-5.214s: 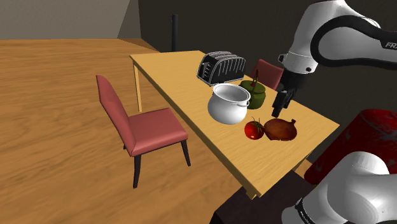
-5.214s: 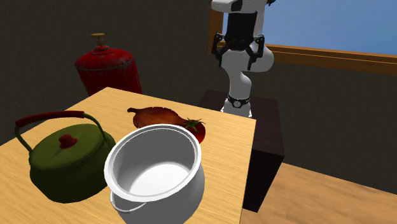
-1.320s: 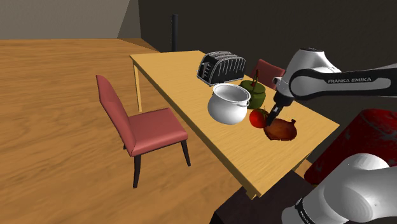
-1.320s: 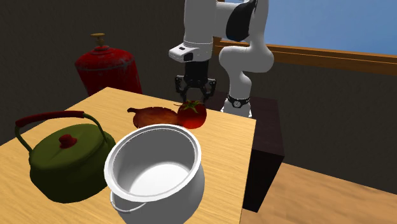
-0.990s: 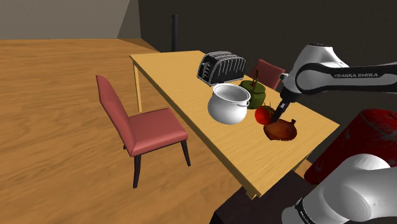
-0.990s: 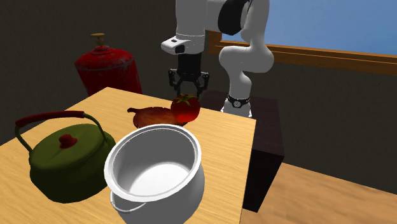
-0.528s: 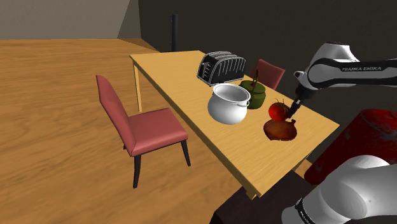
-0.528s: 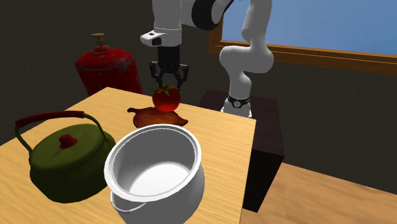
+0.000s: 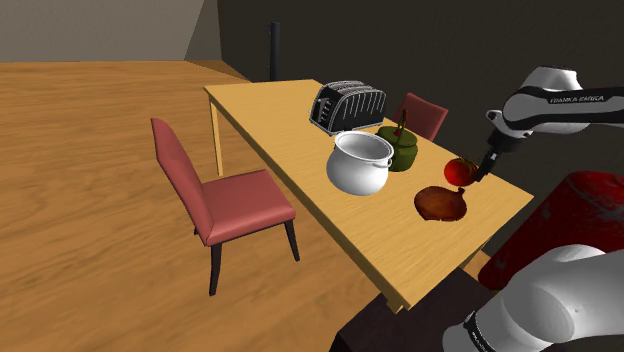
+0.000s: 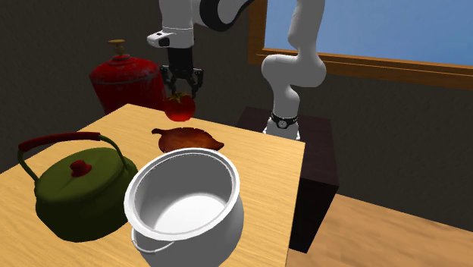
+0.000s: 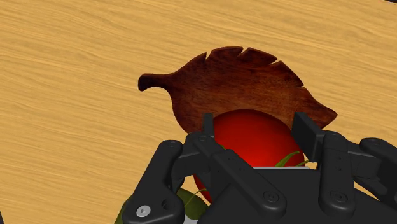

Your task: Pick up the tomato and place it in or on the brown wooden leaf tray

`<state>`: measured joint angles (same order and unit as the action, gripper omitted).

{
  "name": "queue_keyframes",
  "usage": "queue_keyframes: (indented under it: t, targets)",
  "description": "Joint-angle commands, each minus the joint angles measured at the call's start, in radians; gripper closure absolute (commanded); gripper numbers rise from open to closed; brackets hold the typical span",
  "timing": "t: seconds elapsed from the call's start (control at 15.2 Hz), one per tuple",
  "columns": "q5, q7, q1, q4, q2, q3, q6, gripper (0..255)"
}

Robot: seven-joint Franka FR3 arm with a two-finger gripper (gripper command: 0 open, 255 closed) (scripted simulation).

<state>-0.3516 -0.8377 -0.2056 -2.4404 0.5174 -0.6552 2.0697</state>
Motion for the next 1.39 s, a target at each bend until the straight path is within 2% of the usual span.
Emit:
queue_keyframes:
  t: [0.0,0.99,1.32]
  targets:
    - [-0.002,-0.013,0.001,-0.005,-0.016,-0.018,0.024,255]
    - [-0.002,-0.031,0.023,-0.126,-0.134,-0.103,0.259,255]
    - [-0.002,-0.031,0.023,-0.126,-0.134,-0.103,0.259,255]
